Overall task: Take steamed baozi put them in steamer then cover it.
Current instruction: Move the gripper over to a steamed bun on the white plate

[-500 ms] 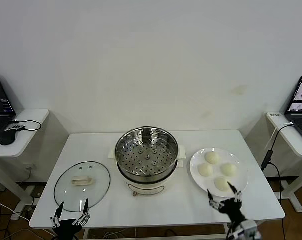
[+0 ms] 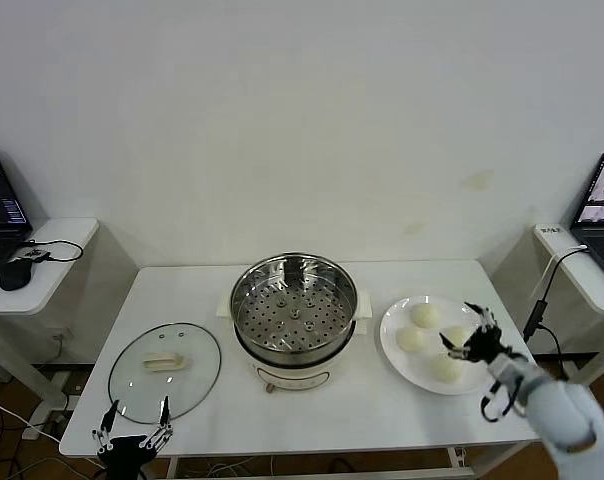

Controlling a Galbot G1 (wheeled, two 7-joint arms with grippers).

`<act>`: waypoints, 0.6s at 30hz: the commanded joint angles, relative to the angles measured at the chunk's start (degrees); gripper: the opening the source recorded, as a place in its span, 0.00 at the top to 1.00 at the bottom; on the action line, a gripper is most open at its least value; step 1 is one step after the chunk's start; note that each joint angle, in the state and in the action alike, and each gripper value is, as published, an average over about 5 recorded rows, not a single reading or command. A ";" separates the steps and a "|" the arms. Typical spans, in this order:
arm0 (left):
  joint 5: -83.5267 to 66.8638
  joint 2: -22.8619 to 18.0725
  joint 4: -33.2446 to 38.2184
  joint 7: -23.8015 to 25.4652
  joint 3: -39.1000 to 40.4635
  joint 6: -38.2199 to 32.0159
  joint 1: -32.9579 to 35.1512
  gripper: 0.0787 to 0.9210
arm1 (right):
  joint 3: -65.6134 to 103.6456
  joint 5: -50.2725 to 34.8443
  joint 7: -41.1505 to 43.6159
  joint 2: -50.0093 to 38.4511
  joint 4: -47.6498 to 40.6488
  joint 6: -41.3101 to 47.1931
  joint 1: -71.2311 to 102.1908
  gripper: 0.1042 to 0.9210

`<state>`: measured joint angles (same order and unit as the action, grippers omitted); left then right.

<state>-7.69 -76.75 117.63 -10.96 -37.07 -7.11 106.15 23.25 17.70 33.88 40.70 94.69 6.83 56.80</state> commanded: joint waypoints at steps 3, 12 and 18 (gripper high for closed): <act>2.06 -0.02 -0.79 -0.29 -0.46 -0.83 -0.06 0.12 | -15.53 5.47 17.25 -10.06 -11.75 -1.83 -23.83 0.12; 1.83 0.44 -1.73 0.68 -1.81 -3.31 -0.20 0.12 | -40.19 7.16 23.93 -1.93 -27.91 -10.39 -46.58 0.12; 1.95 0.51 -2.08 0.91 -2.30 -2.99 -0.92 0.12 | -48.23 5.57 28.14 6.04 -38.40 -11.21 -53.09 0.12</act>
<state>-6.01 -76.36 115.65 -10.15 -39.33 -9.38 105.20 -13.74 22.11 55.79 44.08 65.64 -1.68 15.29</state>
